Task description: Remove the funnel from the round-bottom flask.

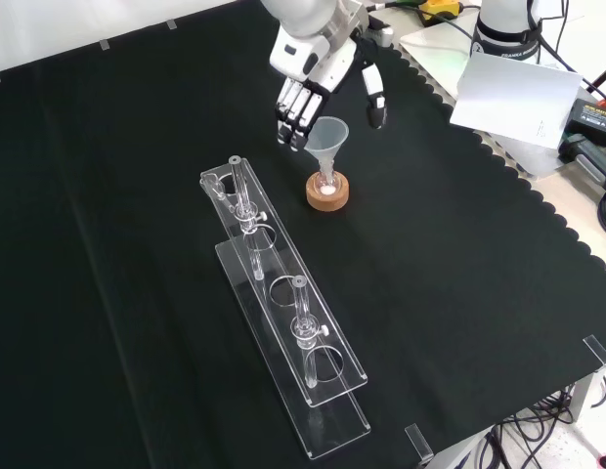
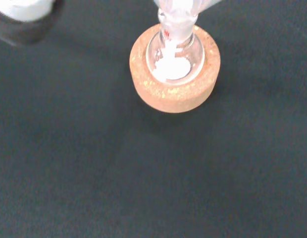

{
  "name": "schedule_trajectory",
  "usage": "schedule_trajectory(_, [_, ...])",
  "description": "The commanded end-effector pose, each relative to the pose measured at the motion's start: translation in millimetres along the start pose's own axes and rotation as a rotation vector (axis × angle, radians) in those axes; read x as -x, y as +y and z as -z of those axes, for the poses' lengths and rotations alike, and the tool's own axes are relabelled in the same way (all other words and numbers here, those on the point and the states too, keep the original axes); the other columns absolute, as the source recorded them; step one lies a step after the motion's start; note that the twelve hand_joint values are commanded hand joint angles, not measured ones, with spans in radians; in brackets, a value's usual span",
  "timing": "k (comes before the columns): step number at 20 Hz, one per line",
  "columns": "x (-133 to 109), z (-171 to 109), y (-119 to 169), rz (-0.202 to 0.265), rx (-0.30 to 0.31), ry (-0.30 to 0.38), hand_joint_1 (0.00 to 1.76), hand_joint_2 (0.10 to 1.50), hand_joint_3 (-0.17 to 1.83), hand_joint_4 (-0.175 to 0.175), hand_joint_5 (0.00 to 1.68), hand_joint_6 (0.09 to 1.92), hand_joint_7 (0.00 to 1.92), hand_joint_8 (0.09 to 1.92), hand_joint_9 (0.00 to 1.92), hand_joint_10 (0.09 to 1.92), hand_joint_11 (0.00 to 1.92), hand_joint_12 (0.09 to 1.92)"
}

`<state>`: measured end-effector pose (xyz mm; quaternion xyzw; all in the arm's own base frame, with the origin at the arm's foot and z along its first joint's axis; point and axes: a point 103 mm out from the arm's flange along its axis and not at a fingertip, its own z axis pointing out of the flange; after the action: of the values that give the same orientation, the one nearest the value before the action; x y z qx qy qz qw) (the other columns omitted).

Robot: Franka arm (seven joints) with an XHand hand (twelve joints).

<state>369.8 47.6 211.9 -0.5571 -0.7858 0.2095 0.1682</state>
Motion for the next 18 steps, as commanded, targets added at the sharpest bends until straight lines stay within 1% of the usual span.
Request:
schedule_trajectory(1, [4,-6,8,-0.004,-0.020,-0.034,0.78,0.60,0.31,0.074,0.00,0.09,0.01,0.09,0.00,0.82,0.25,1.55])
schedule_trajectory(5, [9,-5,10,-0.017,0.013,-0.059,0.80,0.55,0.43,0.071,0.03,0.09,0.02,0.09,0.00,0.81,0.24,1.55])
schedule_trajectory(9, [11,-2,13,-0.011,0.013,-0.077,0.81,0.54,0.47,0.070,0.04,0.09,0.03,0.09,0.00,0.80,0.20,1.56])
schedule_trajectory(11, [14,-3,14,-0.009,0.008,-0.072,0.81,0.53,0.47,0.072,0.06,0.09,0.04,0.09,0.00,0.80,0.20,1.56])
schedule_trajectory(15, [15,-7,17,0.012,0.000,-0.056,0.81,0.53,0.49,0.078,0.09,0.09,0.05,0.09,0.00,0.81,0.19,1.56])
schedule_trajectory(18, [15,-8,17,0.022,0.007,-0.044,0.80,0.53,0.50,0.079,0.10,0.09,0.05,0.09,0.00,0.84,0.19,1.56])
